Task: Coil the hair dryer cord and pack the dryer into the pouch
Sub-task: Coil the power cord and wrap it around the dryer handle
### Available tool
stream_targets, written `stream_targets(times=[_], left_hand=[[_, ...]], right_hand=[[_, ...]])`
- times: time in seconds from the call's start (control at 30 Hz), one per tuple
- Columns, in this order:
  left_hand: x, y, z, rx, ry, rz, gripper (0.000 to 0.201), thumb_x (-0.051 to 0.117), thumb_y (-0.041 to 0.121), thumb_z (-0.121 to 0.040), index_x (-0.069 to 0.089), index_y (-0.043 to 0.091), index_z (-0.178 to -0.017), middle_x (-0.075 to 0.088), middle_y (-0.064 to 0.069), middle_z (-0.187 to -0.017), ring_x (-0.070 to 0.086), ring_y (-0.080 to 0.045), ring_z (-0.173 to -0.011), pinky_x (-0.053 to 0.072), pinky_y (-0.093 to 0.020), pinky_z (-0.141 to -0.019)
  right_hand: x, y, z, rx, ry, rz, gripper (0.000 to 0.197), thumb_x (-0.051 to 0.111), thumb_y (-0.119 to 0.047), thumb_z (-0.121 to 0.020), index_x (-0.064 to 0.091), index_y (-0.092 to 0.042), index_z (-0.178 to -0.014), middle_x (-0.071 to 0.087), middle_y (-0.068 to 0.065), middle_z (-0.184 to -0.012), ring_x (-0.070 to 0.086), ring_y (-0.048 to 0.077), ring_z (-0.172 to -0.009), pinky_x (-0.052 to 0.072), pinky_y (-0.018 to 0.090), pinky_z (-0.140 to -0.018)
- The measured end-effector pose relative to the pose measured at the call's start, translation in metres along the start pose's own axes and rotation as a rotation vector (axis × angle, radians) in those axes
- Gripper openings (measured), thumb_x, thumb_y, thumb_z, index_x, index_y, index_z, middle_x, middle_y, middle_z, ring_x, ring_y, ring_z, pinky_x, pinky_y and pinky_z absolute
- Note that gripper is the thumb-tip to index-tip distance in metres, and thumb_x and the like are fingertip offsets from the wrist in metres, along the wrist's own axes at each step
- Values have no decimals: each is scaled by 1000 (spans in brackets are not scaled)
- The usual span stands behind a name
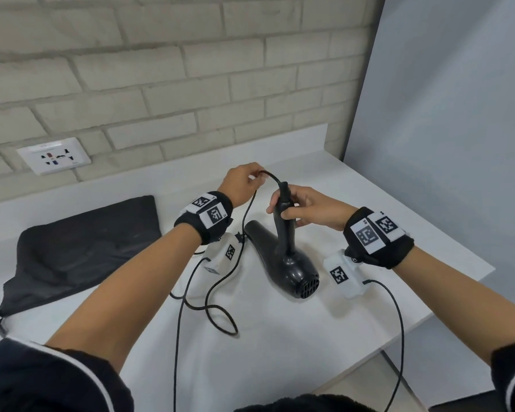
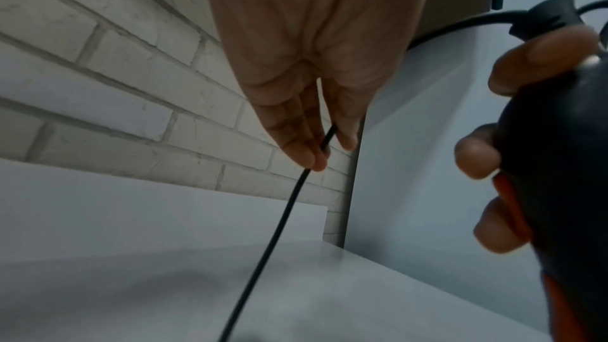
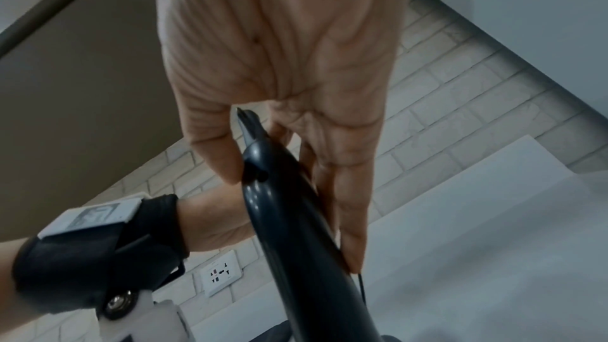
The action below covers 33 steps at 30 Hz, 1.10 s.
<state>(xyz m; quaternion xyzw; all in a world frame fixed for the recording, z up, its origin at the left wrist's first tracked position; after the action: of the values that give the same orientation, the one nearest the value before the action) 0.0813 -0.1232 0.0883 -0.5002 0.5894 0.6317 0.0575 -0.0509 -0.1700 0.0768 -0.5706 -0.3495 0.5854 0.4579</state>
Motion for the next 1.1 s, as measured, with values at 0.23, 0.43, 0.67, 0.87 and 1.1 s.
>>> stream_targets(times=[0.23,0.43,0.67,0.87,1.1], left_hand=[[-43,11,4,94,240,-29,18,60,13,-86,69,1,-95,70,-17,-92,64,-29,-81,51,-35,-80],[-78,43,4,171,381,-97,18,66,21,-81,73,7,-91,66,-12,-92,53,-15,-75,42,-24,-74],[-81,66,-2,161,398,-263,25,66,37,-78,71,13,-86,64,-5,-88,51,-22,-93,39,-31,-78],[-39,9,8,-94,128,296,18,66,22,-83,52,18,-73,58,5,-67,55,-5,-59,43,-20,-64],[-14,-40,45,-254,32,712,10,55,21,-91,63,19,-86,59,5,-68,60,-14,-75,48,-29,-82]], right_hand=[[-9,-16,-9,-15,75,-211,14,50,-24,-78,58,-20,-90,65,7,-105,58,17,-100,45,19,-83],[-16,-34,-24,-8,16,-389,54,24,-56,-92,60,-19,-105,72,7,-99,67,24,-95,40,38,-96],[-16,-41,-30,-53,115,-419,42,31,-42,-97,62,-20,-80,25,-11,-36,22,5,-33,26,18,-42],[-39,-26,-30,-60,186,-576,56,31,-46,-94,67,-19,-62,19,-12,-32,15,2,-26,5,19,-39],[-51,-14,-33,-29,194,-631,53,32,-41,-93,72,-12,-75,38,-4,-42,34,10,-35,28,20,-43]])
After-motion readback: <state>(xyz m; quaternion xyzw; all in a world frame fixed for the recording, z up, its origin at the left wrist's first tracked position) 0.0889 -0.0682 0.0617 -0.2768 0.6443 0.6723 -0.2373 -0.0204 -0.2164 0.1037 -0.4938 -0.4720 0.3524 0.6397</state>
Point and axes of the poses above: each hand's wrist, its own z-axis away from the middle knuckle, its own x-axis out of the palm, y = z × x, the point moved 7 cm from there along -z, towards the middle knuckle
